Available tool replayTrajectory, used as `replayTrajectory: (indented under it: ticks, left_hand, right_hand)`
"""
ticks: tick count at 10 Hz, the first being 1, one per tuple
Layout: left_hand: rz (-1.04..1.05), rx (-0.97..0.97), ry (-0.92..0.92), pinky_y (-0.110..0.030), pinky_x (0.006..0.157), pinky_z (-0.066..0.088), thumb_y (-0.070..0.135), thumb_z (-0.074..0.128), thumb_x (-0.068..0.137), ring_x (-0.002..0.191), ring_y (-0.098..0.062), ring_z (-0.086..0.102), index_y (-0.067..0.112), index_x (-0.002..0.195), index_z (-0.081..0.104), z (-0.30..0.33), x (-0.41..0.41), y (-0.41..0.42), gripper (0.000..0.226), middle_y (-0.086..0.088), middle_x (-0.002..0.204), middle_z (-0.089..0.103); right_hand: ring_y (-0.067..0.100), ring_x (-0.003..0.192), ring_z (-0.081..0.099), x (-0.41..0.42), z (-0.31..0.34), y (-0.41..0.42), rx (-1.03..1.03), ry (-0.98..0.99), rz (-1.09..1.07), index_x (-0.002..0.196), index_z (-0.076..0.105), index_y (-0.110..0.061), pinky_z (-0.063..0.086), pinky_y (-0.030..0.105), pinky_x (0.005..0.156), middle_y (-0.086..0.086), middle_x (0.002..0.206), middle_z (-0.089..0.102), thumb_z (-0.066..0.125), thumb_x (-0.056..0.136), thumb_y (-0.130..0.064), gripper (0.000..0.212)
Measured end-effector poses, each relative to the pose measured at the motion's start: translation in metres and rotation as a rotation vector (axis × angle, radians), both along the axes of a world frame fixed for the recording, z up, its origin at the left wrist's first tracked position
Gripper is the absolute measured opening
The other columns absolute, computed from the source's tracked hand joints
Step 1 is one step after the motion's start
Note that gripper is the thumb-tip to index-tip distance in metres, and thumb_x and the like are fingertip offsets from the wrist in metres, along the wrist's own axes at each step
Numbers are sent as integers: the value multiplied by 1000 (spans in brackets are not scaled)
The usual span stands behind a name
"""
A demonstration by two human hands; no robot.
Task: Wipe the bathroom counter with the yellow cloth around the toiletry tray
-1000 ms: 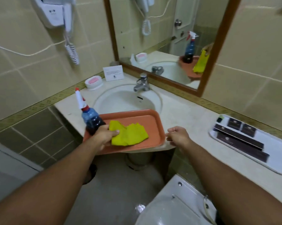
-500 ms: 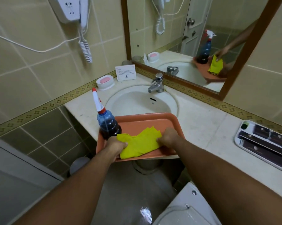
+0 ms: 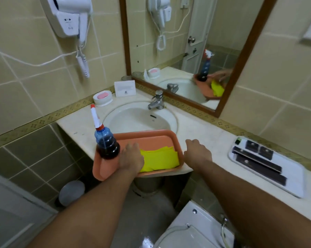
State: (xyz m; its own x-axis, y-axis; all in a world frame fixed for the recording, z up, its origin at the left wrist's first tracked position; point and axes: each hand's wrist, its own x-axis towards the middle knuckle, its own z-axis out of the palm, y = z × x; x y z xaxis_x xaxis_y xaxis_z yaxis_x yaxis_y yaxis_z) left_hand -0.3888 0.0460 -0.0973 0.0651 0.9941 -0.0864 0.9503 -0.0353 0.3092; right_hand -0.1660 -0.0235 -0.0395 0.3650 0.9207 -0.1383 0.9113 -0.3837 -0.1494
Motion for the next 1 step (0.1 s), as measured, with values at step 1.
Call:
replayTrajectory:
  ticks: [1]
  left_hand:
    - [-226, 166, 266, -56, 120, 17, 36, 59, 93, 153, -41, 9, 14, 159, 10, 17, 21, -20, 85, -17, 168, 3]
  right_hand:
    - [35, 130, 42, 23, 31, -23, 80, -235, 111, 145, 29, -25, 42, 45, 94, 10, 154, 28, 47, 88, -16, 61]
